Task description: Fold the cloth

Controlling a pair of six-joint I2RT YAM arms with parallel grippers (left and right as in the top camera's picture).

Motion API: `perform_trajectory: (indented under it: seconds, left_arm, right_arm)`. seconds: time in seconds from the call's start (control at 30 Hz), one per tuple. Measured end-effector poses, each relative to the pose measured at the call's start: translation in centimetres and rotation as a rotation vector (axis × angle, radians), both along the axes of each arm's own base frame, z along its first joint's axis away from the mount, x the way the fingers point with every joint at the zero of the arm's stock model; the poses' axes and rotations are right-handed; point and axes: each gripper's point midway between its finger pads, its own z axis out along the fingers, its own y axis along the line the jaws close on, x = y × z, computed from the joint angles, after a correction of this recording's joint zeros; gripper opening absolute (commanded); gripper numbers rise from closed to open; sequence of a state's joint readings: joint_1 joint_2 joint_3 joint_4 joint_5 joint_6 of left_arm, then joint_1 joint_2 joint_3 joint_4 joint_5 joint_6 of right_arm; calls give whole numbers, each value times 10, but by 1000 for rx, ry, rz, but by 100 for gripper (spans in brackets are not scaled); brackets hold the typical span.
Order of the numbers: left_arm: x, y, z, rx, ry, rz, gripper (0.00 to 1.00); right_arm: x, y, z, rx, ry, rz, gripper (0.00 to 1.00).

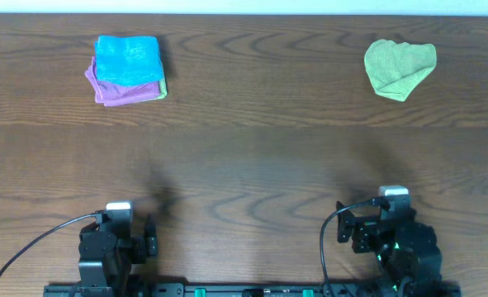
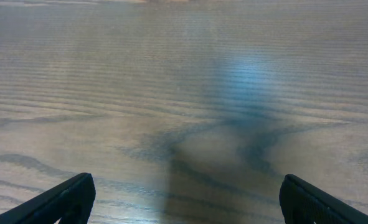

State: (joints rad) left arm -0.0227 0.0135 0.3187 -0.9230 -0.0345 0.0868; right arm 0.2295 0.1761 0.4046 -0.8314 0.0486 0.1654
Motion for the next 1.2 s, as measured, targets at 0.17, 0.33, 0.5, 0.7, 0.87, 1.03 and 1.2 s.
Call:
perform_trajectory:
  seconds: [0.17, 0.33, 0.5, 0.7, 0.87, 1.03, 1.2]
  left_arm:
    - [0, 0, 0, 0, -1, 1, 95]
    - [0, 1, 0, 2, -1, 2, 95]
    - [0, 1, 0, 2, -1, 2, 95]
    - [0, 1, 0, 2, -1, 2, 95]
    - [0, 1, 0, 2, -1, 2, 96]
    - [0, 1, 0, 2, -1, 2, 95]
    - [0, 1, 0, 2, -1, 2, 95]
  right_arm:
    - [1, -22, -14, -82, -34, -60, 99]
    - [0, -35, -29, -117, -34, -110, 99]
    - [0, -39, -42, -134, -11, -119, 99]
    - [0, -39, -62, -140, 28, -114, 99]
    - [1, -38, -61, -138, 21, -112, 99]
    - [1, -38, -61, -138, 21, -112, 99]
    - [1, -38, -61, -138, 21, -112, 99]
